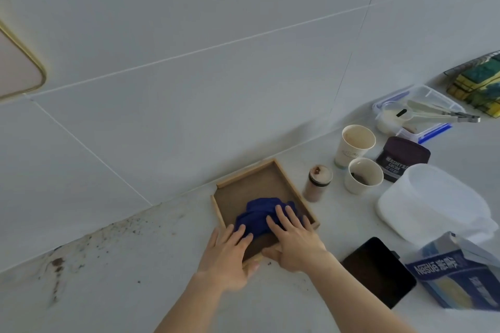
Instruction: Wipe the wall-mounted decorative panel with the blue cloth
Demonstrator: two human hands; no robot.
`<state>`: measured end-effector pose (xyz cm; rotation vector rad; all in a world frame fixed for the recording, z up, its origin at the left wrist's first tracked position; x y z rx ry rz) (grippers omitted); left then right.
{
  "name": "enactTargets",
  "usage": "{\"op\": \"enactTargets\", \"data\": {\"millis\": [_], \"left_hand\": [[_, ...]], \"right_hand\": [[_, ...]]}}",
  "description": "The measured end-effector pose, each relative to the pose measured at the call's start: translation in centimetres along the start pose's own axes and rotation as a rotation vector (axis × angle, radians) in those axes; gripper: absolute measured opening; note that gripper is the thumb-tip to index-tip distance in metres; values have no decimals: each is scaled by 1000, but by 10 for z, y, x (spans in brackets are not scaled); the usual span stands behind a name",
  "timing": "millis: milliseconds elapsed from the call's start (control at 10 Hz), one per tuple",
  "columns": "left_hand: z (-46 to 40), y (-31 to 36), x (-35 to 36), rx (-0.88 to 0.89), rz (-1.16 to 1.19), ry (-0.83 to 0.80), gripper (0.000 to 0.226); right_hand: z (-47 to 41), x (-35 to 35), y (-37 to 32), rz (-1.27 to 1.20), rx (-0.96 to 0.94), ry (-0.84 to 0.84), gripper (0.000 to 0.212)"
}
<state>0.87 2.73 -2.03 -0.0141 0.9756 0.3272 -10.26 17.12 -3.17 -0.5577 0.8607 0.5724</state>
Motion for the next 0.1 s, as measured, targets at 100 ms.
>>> {"op": "enactTargets", "data": {"millis": [100], "left_hand": [[8,-3,-6,-10,4,27,80]], "right_hand": [[1,-3,-5,-18,27,9,96]]}}
Point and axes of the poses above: each hand's wrist, its own z-axis away from the middle knuckle, its own x-axis out of the palm, y = z × x, the point moved 3 cm from there along -z, towards the middle knuckle, and after that the axes turned 1 degree about -x, right-handed, at the moved point
